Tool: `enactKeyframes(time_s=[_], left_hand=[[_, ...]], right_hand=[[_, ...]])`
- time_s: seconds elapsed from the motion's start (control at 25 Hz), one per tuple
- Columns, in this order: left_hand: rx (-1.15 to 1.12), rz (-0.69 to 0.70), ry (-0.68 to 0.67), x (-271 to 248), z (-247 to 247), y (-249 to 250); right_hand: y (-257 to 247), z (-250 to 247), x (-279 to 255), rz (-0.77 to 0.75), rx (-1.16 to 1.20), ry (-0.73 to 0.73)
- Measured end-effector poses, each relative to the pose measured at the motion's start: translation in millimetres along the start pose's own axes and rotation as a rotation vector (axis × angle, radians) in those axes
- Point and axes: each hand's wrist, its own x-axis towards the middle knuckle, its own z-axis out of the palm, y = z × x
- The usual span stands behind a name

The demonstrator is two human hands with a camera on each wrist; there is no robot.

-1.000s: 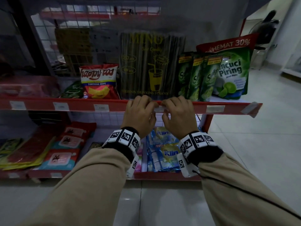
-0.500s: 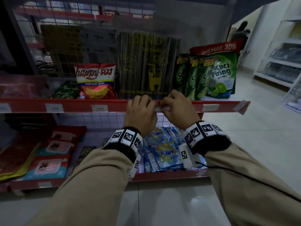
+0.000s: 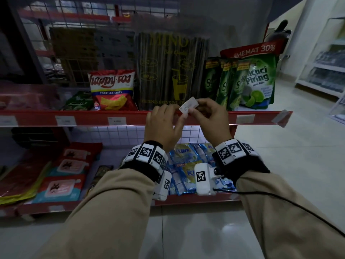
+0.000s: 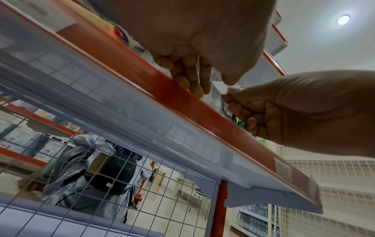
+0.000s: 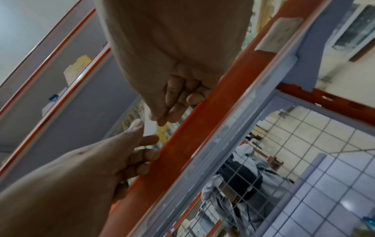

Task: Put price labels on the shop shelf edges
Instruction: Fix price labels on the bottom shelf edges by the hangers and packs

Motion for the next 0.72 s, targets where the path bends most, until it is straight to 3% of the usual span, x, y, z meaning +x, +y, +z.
enactKeyframes(time_s=[0.2,0.28,0.4,0.48,0.6,0.72], left_hand=[[-0.035,-0.054,-0.019,0.1,-0.6,1.8],[0.009,-0.049,-0.045,1.2,-2.4,2.6],[0.086,-0.011,-0.090,2.8,-7.7,3.9],[0.144,0.030,-0.115,4.6,-13.4,3.5],[0.249,0.083,-0.138,7.6,-22.3,-0.5],[0.205,0.041,-0.125,8.1,-25.6,-2.8]], right_hand=[[1.3,5.4,-11.5,0.072,0.115,-0.077],[0.2,0.2,-10.6,-0.055,-0.001,-0.063],[-4.8,-10.9,-0.4,-0.255,-0.383,-0.159],[-8.3,-15.8,6.9,-0.247,-0.493,-0.194],[-10.9,-19.3,15.1,-0.180,-0.369,-0.114],[-9.0,-17.2,18.1,-0.144,-0.376,-0.151]])
